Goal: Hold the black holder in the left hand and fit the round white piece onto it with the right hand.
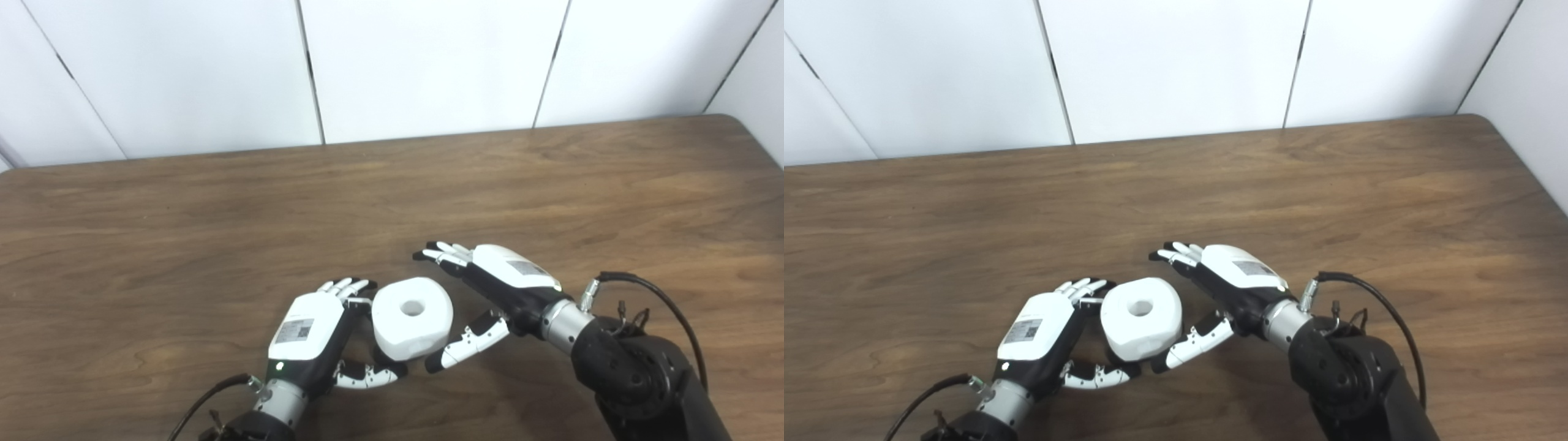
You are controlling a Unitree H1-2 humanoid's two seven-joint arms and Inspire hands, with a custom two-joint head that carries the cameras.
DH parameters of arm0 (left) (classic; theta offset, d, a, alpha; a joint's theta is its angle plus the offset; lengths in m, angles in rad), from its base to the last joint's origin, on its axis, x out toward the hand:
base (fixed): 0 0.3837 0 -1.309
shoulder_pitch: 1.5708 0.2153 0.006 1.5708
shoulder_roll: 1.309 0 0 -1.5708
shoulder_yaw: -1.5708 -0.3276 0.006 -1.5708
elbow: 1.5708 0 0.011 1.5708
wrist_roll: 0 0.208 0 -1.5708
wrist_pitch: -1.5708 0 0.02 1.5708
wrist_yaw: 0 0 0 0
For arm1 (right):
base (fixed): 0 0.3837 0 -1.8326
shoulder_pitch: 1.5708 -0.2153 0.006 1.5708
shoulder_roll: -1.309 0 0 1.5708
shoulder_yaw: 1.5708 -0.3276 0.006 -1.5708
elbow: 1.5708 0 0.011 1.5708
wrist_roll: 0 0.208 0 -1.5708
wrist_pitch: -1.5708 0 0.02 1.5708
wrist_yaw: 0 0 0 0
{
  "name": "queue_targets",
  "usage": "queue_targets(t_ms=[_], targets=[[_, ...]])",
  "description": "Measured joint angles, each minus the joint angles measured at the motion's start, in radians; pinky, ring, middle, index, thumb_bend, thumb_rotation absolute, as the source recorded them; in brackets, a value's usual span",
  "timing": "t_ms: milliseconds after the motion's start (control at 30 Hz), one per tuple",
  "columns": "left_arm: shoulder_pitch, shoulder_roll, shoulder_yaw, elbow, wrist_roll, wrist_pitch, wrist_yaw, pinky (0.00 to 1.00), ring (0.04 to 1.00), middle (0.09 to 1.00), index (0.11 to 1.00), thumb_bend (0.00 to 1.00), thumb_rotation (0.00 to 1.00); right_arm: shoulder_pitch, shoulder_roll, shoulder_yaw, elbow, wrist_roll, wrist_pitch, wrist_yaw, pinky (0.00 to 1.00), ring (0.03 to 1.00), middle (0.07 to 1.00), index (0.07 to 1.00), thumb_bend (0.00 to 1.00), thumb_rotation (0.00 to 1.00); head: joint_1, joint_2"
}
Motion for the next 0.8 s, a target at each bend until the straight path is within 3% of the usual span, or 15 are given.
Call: queue_targets(t_ms=[267, 533, 733, 800], targets=[[0.024, -0.011, 0.084, -0.06, -0.115, 0.026, -0.066, 0.88, 0.912, 0.902, 0.96, 1.0, 0.23, 0.0, 0.001, -0.017, 0.008, 0.016, 0.0, 0.0, 1.0, 1.0, 0.982, 0.926, 1.0, 0.5, 0.012, -0.002], [0.047, -0.018, 0.173, -0.099, -0.256, 0.05, -0.061, 0.75, 0.866, 0.88, 0.929, 1.0, 0.18, -0.002, 0.003, -0.038, 0.011, 0.029, 0.0, 0.0, 0.99, 1.0, 0.974, 0.918, 1.0, 0.5, 0.026, -0.003], [0.077, -0.042, 0.241, -0.107, -0.404, 0.053, -0.048, 0.76, 0.861, 0.906, 0.949, 1.0, 0.16, -0.002, 0.002, -0.047, 0.014, 0.042, 0.0, 0.0, 0.98, 1.0, 0.972, 0.919, 1.0, 0.51, 0.029, -0.005], [0.094, -0.044, 0.262, -0.123, -0.446, 0.061, -0.048, 0.82, 0.9, 0.928, 0.972, 1.0, 0.17, -0.003, 0.0, -0.053, 0.014, 0.047, 0.001, 0.0, 0.98, 1.0, 0.973, 0.921, 1.0, 0.53, 0.031, -0.006]])
